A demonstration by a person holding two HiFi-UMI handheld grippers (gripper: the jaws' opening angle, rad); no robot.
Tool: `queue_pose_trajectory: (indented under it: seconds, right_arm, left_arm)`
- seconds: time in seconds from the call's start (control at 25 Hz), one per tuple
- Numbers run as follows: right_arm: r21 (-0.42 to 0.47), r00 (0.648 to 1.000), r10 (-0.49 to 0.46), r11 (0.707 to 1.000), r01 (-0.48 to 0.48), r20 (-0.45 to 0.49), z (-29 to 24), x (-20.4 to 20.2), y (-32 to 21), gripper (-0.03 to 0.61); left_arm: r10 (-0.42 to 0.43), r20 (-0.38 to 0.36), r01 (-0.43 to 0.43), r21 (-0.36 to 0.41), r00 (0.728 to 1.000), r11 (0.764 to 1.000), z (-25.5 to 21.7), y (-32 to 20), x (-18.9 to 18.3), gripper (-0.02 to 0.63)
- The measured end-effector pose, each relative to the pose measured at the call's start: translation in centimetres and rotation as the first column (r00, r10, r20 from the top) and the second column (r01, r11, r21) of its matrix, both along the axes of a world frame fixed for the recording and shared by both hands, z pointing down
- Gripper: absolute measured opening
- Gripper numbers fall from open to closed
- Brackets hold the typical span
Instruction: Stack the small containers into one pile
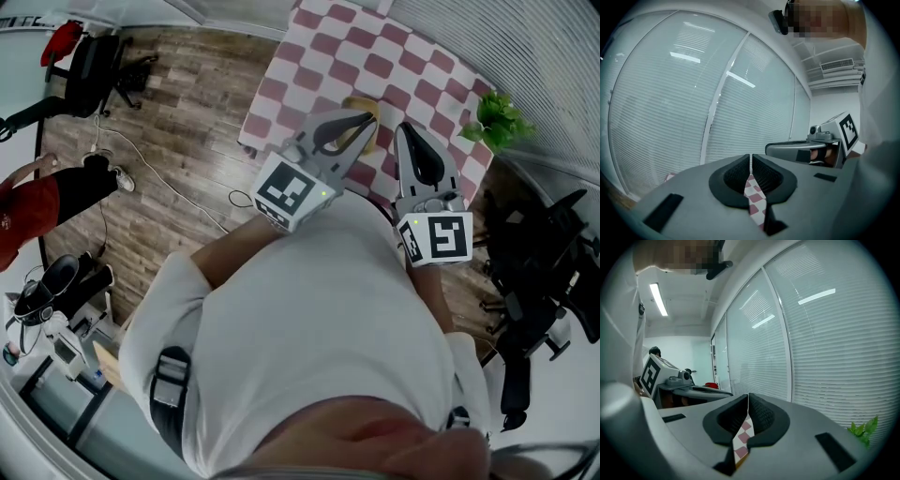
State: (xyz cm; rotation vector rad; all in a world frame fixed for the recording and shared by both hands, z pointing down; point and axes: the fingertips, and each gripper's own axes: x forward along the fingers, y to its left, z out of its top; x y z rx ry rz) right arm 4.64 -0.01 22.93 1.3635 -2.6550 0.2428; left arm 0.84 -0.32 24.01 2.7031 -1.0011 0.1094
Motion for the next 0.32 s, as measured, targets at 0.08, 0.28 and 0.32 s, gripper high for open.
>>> queue_pose_trajectory:
  seconds: [0.08, 0.28, 0.32]
  right_arm:
    - [0.002, 1.0, 0.0, 1.0, 0.0, -0.001, -0.05, -0.07, 0.11, 0.035]
    - [0.004, 1.0, 0.002, 1.0, -0.002, 0.0, -0.07, 0.05, 0.25, 0.035]
    - [0.005, 1.0, 0.002, 1.0, -0.002, -0.001, -0.1, 0.06, 0.27, 0.035]
  left_arm:
    - [-0.001, -0.002, 0.001, 0.001, 1.0, 1.0, -0.08, 0.08, -0.05, 0.044]
    - [0.001, -0.005, -0.001, 0.002, 1.0, 1.0, -0.12, 0.29, 0.01, 0.044]
    - [0.002, -0.005, -0.002, 0.003, 1.0, 1.0, -0.14, 0.35, -0.01, 0.044]
